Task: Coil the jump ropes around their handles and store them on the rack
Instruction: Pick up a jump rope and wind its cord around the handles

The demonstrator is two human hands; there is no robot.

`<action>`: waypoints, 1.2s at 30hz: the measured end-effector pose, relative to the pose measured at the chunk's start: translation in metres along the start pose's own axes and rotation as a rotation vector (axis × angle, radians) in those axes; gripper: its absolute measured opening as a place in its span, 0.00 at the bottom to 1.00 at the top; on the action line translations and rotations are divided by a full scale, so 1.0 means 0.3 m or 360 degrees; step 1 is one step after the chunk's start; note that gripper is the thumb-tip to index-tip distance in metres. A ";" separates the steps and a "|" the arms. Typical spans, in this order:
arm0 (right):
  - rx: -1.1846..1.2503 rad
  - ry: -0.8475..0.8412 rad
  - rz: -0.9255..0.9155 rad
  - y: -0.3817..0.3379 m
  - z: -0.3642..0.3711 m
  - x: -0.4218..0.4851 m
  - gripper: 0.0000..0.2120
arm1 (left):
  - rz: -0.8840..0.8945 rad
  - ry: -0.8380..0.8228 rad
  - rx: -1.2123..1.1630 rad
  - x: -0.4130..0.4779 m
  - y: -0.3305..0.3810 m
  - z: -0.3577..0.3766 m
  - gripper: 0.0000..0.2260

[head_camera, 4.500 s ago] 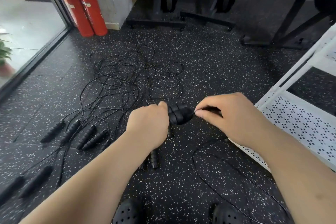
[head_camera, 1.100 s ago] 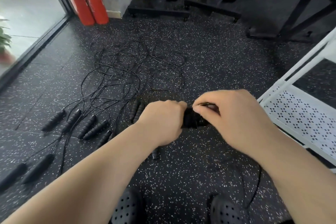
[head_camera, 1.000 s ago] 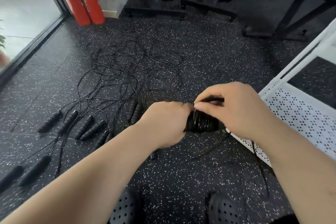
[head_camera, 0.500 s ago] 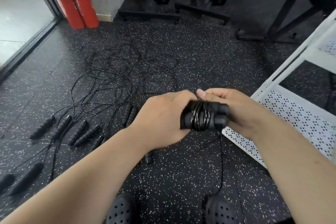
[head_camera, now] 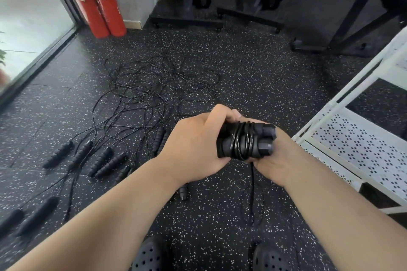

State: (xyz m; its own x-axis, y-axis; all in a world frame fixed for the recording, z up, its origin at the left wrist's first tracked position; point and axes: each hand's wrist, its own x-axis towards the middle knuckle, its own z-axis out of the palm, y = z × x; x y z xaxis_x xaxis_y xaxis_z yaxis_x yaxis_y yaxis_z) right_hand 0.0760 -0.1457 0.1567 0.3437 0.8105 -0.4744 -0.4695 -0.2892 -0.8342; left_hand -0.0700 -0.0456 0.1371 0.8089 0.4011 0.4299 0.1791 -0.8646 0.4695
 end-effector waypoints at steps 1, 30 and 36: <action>0.0016 0.0035 0.0012 0.009 -0.002 0.000 0.16 | 0.0013 0.0024 0.0056 -0.001 0.001 0.001 0.27; -0.2391 0.0143 -0.0760 0.052 0.055 -0.154 0.10 | -0.0738 -0.0361 0.0825 0.022 -0.108 0.017 0.17; -0.2296 0.0185 -0.1065 -0.067 0.008 -0.143 0.06 | -0.0344 -0.0645 0.0646 0.006 -0.048 0.064 0.12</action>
State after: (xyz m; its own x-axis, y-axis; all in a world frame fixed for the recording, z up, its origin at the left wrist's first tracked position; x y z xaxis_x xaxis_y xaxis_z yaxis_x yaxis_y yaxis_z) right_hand 0.0687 -0.1736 0.1944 0.2519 0.9616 0.1087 0.8905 -0.1864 -0.4151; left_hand -0.0604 -0.0383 0.1163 0.8646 0.5024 -0.0072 0.4978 -0.8546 0.1477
